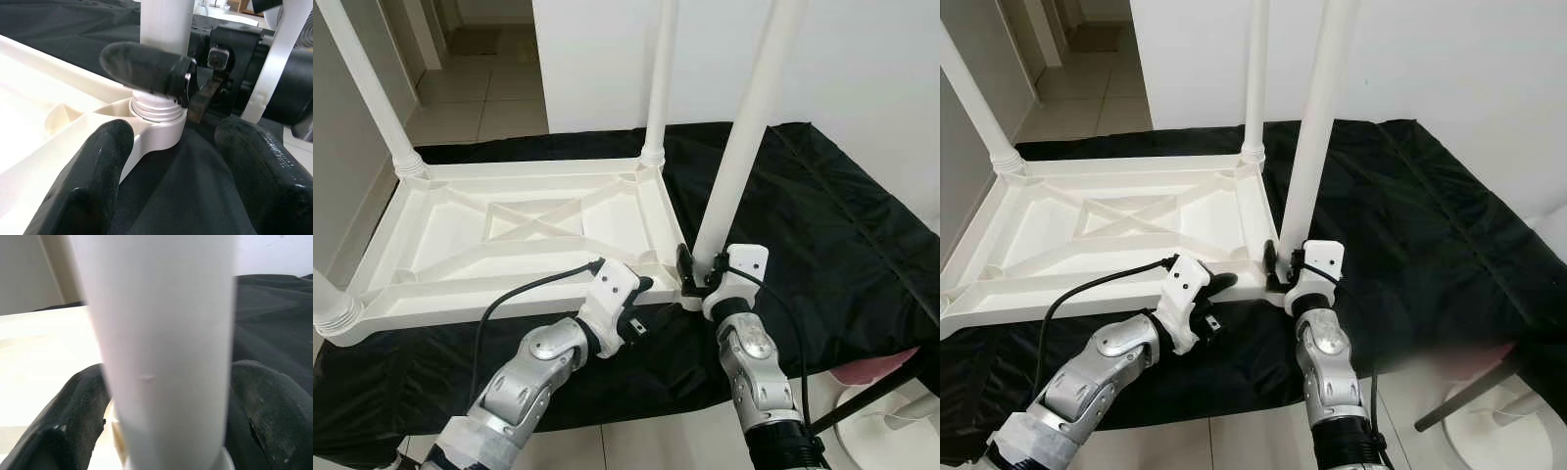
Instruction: Building children table
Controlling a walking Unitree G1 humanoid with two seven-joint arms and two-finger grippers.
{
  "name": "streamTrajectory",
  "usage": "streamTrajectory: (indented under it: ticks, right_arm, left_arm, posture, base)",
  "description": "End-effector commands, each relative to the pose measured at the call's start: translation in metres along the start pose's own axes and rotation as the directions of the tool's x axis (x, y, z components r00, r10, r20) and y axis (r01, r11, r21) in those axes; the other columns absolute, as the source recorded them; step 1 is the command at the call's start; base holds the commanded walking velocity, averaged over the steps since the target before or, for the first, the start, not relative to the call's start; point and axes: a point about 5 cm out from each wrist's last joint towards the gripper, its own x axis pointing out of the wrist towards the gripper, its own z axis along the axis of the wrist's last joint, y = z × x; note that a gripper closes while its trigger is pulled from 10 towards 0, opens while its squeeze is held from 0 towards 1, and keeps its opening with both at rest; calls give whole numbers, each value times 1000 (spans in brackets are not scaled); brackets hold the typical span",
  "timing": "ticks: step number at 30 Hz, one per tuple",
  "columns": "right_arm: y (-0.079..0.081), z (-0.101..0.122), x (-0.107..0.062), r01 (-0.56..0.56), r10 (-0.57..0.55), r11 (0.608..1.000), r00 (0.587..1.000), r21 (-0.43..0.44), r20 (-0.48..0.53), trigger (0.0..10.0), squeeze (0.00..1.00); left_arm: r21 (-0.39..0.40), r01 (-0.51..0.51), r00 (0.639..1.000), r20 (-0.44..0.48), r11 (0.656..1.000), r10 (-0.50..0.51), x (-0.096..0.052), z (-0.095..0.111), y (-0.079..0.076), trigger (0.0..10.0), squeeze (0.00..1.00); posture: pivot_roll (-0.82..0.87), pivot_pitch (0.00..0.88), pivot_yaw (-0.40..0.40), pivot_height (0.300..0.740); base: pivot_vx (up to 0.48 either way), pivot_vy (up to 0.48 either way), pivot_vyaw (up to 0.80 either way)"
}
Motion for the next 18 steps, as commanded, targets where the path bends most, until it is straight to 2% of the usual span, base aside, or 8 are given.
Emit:
streamTrajectory:
  ticks: [1, 10, 13, 18]
  right_arm:
    - [1, 2, -1, -17, 17, 1000, 1000, 2, 16, 10000, 0]
    - [-19, 10, 3, -184, 185, 982, 983, -31, 10, 10000, 0]
    - [-24, 11, 8, -304, 302, 949, 953, -82, -35, 10000, 0]
    - [-28, 12, 13, -385, 379, 917, 923, -104, -72, 10000, 0]
  left_arm:
    - [-11, 61, 998, 1, 998, -61, -2, 1, -3, 10000, 0]
    - [0, 90, 996, -12, 996, -90, -4, 1, -5, 10000, 0]
    - [14, 125, 992, -31, 992, -124, -6, 0, -7, 10000, 0]
    - [20, 115, 993, -30, 993, -114, -5, 1, -6, 10000, 0]
  posture:
    - [-53, 20, -5, 740]
    - [-54, 15, 9, 740]
    - [-48, 6, 6, 740]
    - [-41, 0, 2, 740]
  base:
    - [0, 0, 0]
    - [0, 0, 0]
    - [0, 0, 0]
    - [0, 0, 0]
